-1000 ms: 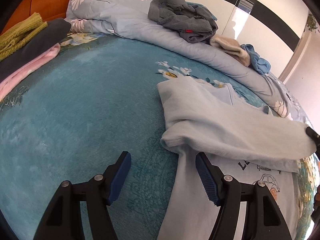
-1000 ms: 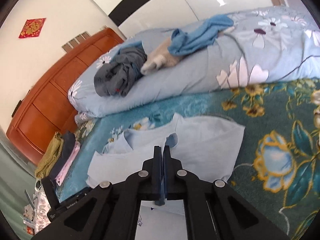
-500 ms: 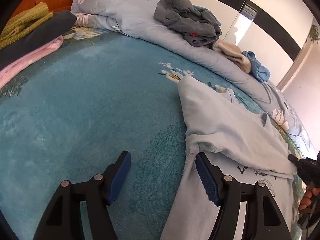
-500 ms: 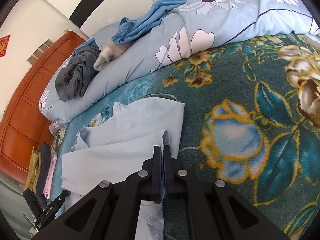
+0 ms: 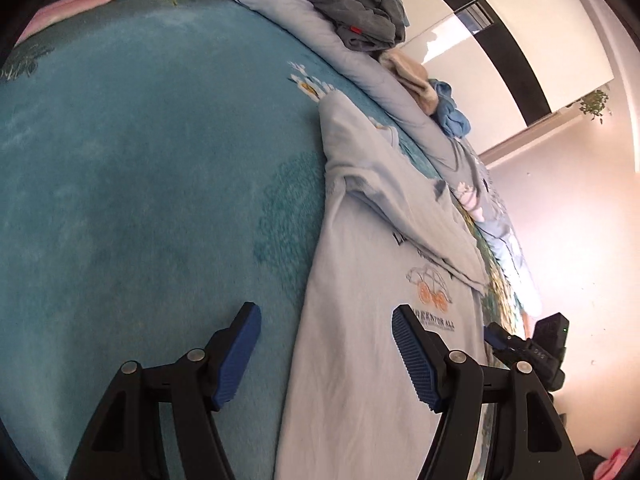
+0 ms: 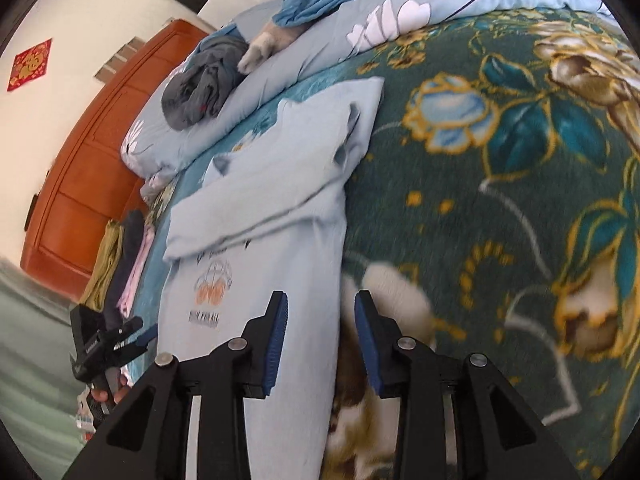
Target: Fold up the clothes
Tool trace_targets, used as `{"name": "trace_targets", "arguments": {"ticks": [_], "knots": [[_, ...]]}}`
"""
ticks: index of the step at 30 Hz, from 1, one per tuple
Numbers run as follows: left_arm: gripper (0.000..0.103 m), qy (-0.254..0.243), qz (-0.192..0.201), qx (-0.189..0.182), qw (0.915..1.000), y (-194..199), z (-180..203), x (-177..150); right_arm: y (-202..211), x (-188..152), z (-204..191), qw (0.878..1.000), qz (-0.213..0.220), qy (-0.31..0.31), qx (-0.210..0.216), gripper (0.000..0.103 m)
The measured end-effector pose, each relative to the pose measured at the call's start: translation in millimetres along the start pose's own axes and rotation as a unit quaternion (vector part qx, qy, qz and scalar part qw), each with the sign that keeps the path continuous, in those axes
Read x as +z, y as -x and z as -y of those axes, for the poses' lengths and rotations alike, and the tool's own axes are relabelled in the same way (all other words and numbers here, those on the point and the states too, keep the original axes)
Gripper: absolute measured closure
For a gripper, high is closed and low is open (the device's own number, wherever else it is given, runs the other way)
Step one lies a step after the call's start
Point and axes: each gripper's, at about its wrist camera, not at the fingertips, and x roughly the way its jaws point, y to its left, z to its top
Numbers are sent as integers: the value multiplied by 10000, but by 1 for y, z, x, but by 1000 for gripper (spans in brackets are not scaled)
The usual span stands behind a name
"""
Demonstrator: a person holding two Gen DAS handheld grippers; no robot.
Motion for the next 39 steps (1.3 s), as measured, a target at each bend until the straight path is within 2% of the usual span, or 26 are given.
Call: {"name": "trace_targets", "arguments": {"ticks": [7, 14, 20, 22, 24, 26, 28, 30, 32, 36, 39], "knots": [[31, 165, -384, -593, 9974, 25, -10, -49, 28, -65, -10, 9992, -330, 109, 189, 67], [31, 32, -526, -549, 9971, 43, -6, -91, 52, -117, -2, 9970, -483, -215, 565, 67], [31, -64, -600, -654, 9960, 50, -2, -116, 52, -144, -4, 9929, -715, -342, 892, 67], [31, -79, -640, -699, 9955, 52, -2, -124, 51, -148, -11, 9937, -677, -151, 883, 67], [31, -78, -676, -747, 9949, 54, -2, -131, 51, -149, -13, 9923, -632, -182, 1051, 64], [31, -21, -687, -818, 9943, 57, -4, -136, 52, -149, -13, 9894, -578, -253, 1311, 66], [32, 2, -677, -878, 9938, 60, -6, -142, 56, -149, -15, 9859, -481, -261, 1581, 71], [33, 6, -653, -893, 9939, 61, -7, -146, 59, -148, -15, 9823, -423, -312, 1797, 83], [35, -5, -599, -872, 9944, 62, -6, -151, 60, -150, -14, 9803, -407, -363, 1897, 86], [43, 45, -541, -868, 9947, 66, -12, -155, 54, -155, -16, 9801, -506, -322, 1894, 86], [50, 97, -518, -862, 9949, 66, -16, -157, 43, -150, -17, 9854, -553, -228, 1595, 86]]}}
